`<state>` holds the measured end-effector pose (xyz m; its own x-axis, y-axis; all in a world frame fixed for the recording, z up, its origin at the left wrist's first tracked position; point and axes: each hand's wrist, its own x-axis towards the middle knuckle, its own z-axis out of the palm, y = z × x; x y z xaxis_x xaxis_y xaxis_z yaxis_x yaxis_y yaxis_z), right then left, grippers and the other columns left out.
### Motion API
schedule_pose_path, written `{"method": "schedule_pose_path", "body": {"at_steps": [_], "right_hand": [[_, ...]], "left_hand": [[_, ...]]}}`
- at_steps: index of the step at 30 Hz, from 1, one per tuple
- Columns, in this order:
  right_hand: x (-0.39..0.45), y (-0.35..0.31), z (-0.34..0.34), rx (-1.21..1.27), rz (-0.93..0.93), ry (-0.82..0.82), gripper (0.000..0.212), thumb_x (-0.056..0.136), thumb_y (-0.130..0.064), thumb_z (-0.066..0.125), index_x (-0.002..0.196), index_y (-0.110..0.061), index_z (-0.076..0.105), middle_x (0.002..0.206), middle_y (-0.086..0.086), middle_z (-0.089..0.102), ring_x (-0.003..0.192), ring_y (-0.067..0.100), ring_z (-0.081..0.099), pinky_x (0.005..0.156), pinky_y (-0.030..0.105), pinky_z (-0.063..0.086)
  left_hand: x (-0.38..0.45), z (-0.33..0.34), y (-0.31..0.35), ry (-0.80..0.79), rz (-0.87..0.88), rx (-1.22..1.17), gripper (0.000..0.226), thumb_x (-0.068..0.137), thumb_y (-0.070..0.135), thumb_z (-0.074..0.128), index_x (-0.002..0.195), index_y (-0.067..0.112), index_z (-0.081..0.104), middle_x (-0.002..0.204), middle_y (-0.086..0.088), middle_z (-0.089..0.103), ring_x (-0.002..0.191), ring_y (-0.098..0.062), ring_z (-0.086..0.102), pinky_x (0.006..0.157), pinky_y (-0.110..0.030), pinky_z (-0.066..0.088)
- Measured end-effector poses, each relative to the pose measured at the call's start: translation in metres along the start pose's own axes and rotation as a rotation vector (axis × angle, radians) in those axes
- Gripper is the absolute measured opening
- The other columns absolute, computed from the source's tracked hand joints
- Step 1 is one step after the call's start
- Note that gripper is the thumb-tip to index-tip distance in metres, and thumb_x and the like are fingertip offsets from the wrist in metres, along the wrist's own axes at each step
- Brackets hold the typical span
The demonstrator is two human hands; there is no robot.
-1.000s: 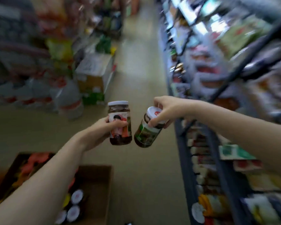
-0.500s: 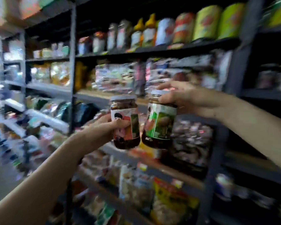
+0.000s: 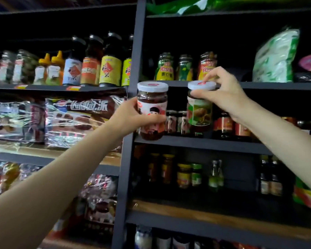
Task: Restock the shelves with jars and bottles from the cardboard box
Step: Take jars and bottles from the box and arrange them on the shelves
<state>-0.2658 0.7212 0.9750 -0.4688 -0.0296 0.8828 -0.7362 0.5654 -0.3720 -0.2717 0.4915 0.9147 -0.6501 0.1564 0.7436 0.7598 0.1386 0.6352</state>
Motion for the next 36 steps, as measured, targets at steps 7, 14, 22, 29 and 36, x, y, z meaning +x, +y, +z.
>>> {"method": "schedule_pose_path", "body": {"at_steps": [7, 14, 22, 29, 36], "right_hand": [[0.025, 0.074, -0.018, -0.139, 0.018, 0.007, 0.034, 0.069, -0.032, 0.079, 0.090, -0.019, 0.056, 0.105, 0.003, 0.060, 0.096, 0.017, 0.058, 0.073, 0.031, 0.048], [0.038, 0.108, -0.008, -0.033, 0.159, 0.042, 0.027, 0.075, -0.039, 0.072, 0.093, -0.021, 0.061, 0.099, 0.001, 0.062, 0.094, 0.016, 0.059, 0.080, 0.031, 0.048], [0.049, 0.116, 0.002, 0.031, 0.307, -0.005, 0.034, 0.079, -0.036, 0.071, 0.105, -0.018, 0.058, 0.107, -0.001, 0.055, 0.096, 0.012, 0.053, 0.070, 0.023, 0.039], [0.035, 0.130, 0.006, -0.156, 0.399, -0.134, 0.098, 0.063, -0.037, 0.084, 0.138, -0.034, 0.022, 0.124, -0.003, 0.050, 0.116, 0.019, 0.049, 0.100, 0.038, 0.043], [0.051, 0.131, 0.034, 0.208, 0.558, -0.224, 0.065, 0.067, -0.008, 0.082, 0.123, -0.014, 0.050, 0.115, 0.004, 0.064, 0.106, 0.018, 0.060, 0.094, 0.038, 0.049]], "left_hand": [[0.060, 0.036, -0.018, 0.012, -0.118, 0.016, 0.032, 0.067, 0.013, 0.080, 0.097, 0.009, 0.068, 0.092, -0.008, 0.073, 0.080, -0.018, 0.070, 0.073, -0.027, 0.056], [0.092, 0.057, -0.043, 0.019, -0.193, 0.051, 0.021, 0.067, 0.015, 0.081, 0.082, 0.010, 0.068, 0.080, -0.007, 0.073, 0.067, -0.015, 0.070, 0.066, -0.026, 0.058], [0.133, 0.083, -0.065, -0.082, -0.243, 0.088, 0.032, 0.067, 0.015, 0.082, 0.093, 0.007, 0.065, 0.099, -0.012, 0.070, 0.084, -0.021, 0.067, 0.083, -0.033, 0.054], [0.144, 0.083, -0.078, -0.193, -0.271, 0.060, 0.019, 0.079, 0.021, 0.072, 0.079, 0.023, 0.054, 0.082, 0.004, 0.061, 0.072, -0.006, 0.054, 0.054, -0.019, 0.048], [0.150, 0.073, -0.086, -0.159, -0.303, 0.068, 0.023, 0.074, 0.020, 0.076, 0.087, 0.019, 0.057, 0.089, 0.000, 0.065, 0.079, -0.012, 0.059, 0.067, -0.027, 0.047]]}}
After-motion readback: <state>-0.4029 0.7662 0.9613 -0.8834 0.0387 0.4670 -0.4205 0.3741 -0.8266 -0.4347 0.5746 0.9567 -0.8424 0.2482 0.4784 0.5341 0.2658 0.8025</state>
